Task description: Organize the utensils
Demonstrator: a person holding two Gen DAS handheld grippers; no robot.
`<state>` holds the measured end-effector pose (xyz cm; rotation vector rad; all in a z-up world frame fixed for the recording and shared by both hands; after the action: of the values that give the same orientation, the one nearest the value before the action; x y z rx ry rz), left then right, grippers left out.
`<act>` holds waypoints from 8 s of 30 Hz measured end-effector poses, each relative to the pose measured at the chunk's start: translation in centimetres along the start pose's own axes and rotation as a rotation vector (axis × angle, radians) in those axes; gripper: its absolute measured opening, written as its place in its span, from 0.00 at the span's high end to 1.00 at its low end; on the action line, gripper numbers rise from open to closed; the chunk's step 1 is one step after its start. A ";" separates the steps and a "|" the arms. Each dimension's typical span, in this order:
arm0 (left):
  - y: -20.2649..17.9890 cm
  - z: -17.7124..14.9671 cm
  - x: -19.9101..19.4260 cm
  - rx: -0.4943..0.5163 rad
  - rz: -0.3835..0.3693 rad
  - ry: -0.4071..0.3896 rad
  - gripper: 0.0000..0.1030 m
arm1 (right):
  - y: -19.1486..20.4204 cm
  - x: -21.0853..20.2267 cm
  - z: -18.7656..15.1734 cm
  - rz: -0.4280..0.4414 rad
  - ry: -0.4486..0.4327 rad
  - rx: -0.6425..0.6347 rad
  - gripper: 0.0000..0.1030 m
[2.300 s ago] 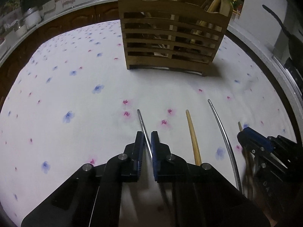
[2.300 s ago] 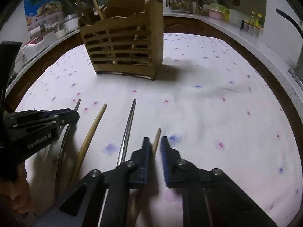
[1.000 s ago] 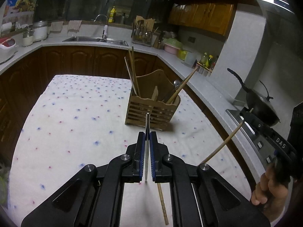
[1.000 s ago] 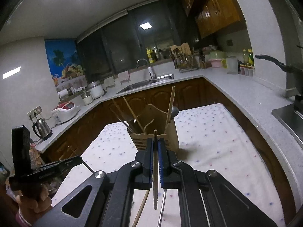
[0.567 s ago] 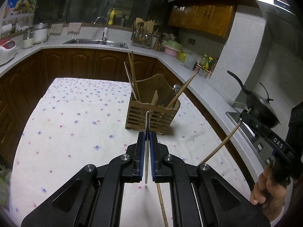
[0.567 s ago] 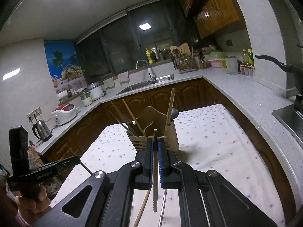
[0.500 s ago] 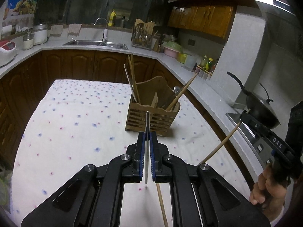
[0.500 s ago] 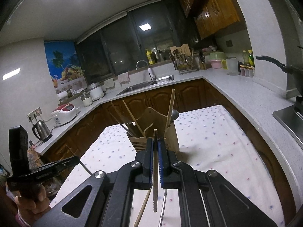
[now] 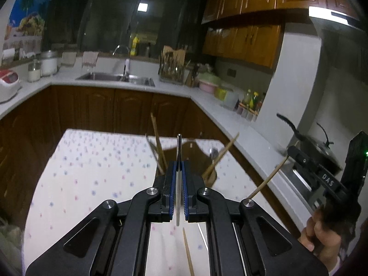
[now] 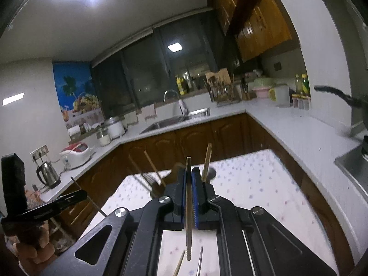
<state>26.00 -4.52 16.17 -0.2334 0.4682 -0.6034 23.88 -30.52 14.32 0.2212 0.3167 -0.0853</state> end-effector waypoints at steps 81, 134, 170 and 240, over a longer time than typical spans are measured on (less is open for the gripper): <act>8.3 -9.8 2.3 -0.266 0.179 0.004 0.17 | -0.7 5.0 -7.3 0.023 0.085 0.150 0.00; 2.2 -22.7 -8.4 0.058 0.367 -0.065 0.00 | -0.2 -10.4 -19.7 -0.088 -0.093 -0.140 0.00; 0.4 -24.7 -7.9 0.122 0.374 -0.066 0.00 | -1.7 -11.3 -21.0 -0.106 -0.094 -0.125 0.00; -0.4 -24.1 -8.3 0.144 0.387 -0.097 0.00 | -0.6 -11.9 -20.4 -0.062 -0.135 -0.128 0.00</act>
<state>8.07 -1.77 -1.73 -0.0318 0.3615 -0.2437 6.40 -25.86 -0.93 0.0784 0.1933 -0.1402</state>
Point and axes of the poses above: each gripper's, at about its wrist camera, not at the fingertips, and x roughly the way its jaws point, y to its left, z to its top, the point moved 4 cm from there along x, roughly the way its jaws point, and after that the axes turned 15 degrees about -z, right-handed, at the moved point
